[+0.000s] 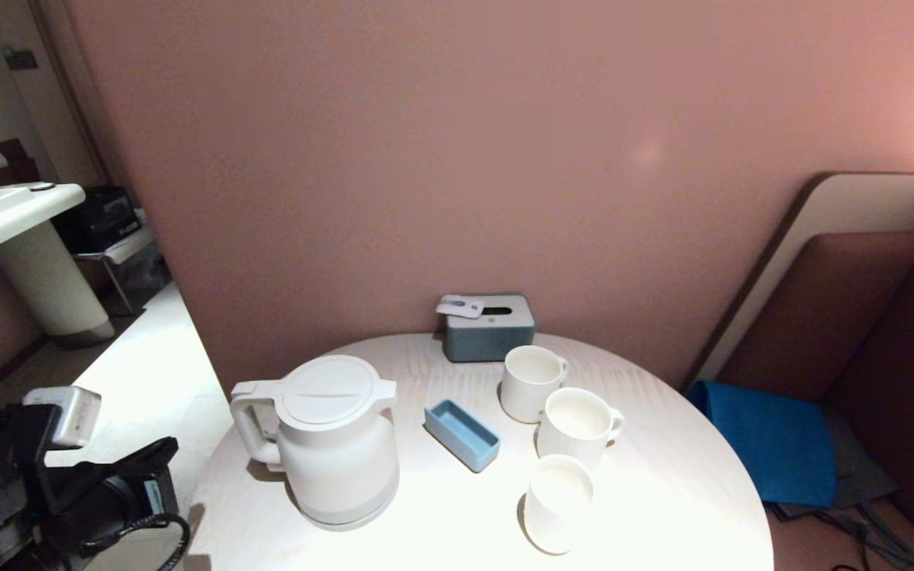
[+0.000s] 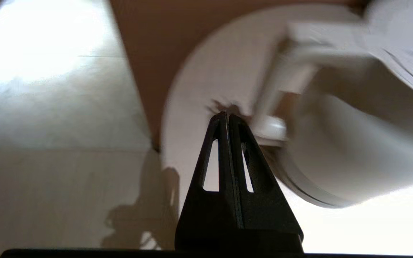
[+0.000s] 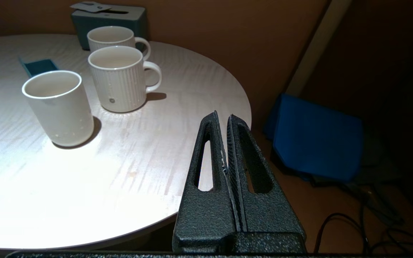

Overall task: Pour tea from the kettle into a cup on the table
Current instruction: Pick up the kettle

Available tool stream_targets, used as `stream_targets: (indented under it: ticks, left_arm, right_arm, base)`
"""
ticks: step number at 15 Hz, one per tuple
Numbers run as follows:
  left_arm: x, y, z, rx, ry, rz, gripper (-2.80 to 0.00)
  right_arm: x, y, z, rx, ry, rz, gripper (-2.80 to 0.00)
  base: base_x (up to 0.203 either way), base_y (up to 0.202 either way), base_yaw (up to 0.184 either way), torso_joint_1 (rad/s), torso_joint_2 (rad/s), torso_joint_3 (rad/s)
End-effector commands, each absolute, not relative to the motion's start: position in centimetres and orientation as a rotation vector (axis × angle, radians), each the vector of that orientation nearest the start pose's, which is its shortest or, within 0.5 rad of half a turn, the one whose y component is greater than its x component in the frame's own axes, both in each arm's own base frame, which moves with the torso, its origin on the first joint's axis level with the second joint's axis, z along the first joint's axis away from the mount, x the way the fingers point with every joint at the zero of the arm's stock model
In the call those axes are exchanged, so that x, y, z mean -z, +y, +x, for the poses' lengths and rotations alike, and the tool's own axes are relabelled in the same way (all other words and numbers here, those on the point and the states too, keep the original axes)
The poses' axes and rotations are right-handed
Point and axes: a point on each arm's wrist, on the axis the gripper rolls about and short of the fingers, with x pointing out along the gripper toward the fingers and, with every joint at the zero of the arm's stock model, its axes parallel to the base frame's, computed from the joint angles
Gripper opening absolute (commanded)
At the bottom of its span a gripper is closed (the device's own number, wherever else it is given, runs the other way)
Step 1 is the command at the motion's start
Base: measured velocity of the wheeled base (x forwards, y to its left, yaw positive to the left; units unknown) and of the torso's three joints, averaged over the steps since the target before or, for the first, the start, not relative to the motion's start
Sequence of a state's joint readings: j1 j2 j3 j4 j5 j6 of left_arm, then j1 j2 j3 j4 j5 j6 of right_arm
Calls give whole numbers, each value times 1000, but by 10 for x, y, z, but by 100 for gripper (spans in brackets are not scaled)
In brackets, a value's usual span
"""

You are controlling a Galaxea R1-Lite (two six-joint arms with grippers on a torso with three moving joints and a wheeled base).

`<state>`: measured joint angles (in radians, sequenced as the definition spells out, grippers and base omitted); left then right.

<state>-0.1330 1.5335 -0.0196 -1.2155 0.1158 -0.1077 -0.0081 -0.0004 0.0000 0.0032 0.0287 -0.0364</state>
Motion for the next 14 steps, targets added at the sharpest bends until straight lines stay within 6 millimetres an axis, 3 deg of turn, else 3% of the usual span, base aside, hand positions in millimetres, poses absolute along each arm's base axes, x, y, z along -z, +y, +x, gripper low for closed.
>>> stream_targets:
  ticks: [1, 6, 12, 13, 14]
  left_arm:
    - [-80, -33, 176, 55, 392, -47, -280]
    - [-74, -39, 179, 77, 422, -38, -280]
    - [-79, -41, 189, 69, 373, -64, -280]
    - [-79, -41, 192, 53, 368, -62, 0]
    - [-76, -41, 194, 38, 378, -57, 0]
  right_arm:
    - [-75, 1, -23, -22, 3, -37, -280]
    - [-75, 1, -23, -20, 3, -37, -280]
    - [-75, 1, -23, -20, 3, -37, -280]
    - [-75, 1, -23, -21, 3, -37, -280]
    - [-75, 1, -23, -22, 3, -37, -280]
  base:
    - [0, 0, 0, 0, 0, 0]
    - [0, 0, 0, 0, 0, 0]
    - [0, 0, 0, 0, 0, 0]
    - [0, 0, 0, 0, 0, 0]
    - [0, 0, 0, 0, 0, 0]
